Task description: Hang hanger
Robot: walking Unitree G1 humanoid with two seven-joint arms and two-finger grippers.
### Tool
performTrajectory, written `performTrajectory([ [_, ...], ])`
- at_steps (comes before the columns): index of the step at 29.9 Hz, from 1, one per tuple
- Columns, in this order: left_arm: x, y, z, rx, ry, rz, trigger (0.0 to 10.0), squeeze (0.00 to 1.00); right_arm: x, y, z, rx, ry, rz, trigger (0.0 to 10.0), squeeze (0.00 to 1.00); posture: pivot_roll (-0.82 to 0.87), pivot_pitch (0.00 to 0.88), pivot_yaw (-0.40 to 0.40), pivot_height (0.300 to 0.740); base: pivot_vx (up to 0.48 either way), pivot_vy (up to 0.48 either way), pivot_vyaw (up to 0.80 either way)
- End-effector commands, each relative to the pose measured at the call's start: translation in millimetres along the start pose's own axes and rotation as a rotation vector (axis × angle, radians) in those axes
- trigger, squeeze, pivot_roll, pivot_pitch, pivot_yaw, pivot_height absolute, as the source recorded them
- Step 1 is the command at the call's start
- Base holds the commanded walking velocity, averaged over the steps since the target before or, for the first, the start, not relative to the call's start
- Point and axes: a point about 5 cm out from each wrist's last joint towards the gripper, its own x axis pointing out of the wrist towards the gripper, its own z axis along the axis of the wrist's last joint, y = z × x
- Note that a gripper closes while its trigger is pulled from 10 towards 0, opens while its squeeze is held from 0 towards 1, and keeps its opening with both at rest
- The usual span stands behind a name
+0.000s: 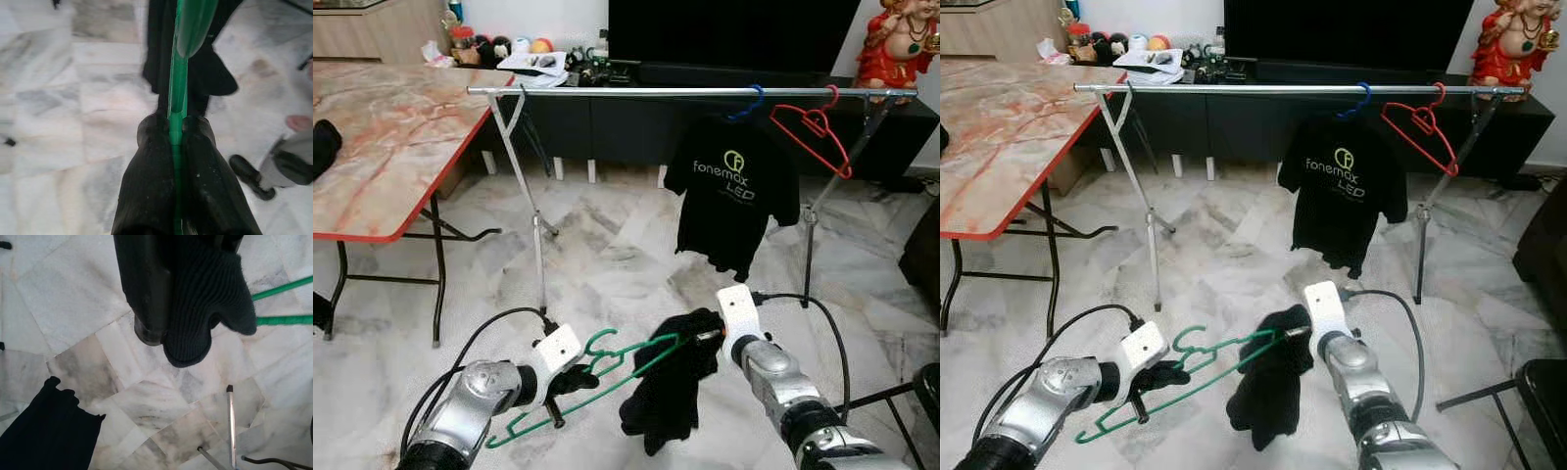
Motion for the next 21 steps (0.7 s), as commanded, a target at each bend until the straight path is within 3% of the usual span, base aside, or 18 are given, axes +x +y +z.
performTrajectory([
  [1,-2.2,8.8,3,-0.008,-0.022,0.068,10.0,0.00,0.4,2.8,2,0.005,-0.009,0.021,10.0,0.00,0.06,0.060,-0.044,0.740,0.000,0.000,0.00],
  [7,-0.5,-0.1,10,-0.038,-0.077,-0.007,10.0,0.00,1.9,18.0,3,-0.024,-0.006,0.131,10.0,0.00,0.06,0.062,-0.044,0.740,0.000,0.000,0.00],
  [13,-3.8,-9.8,16,-0.098,-0.119,-0.118,10.0,0.00,2.2,21.6,8,0.009,-0.024,0.165,10.0,0.00,0.06,0.067,-0.043,0.740,0.000,0.000,0.00],
  [21,-2.8,-5.8,11,-0.084,-0.091,-0.085,10.0,0.00,0.0,28.1,30,0.118,-0.125,0.234,10.0,0.00,0.06,0.069,-0.040,0.740,0.000,0.000,0.00],
])
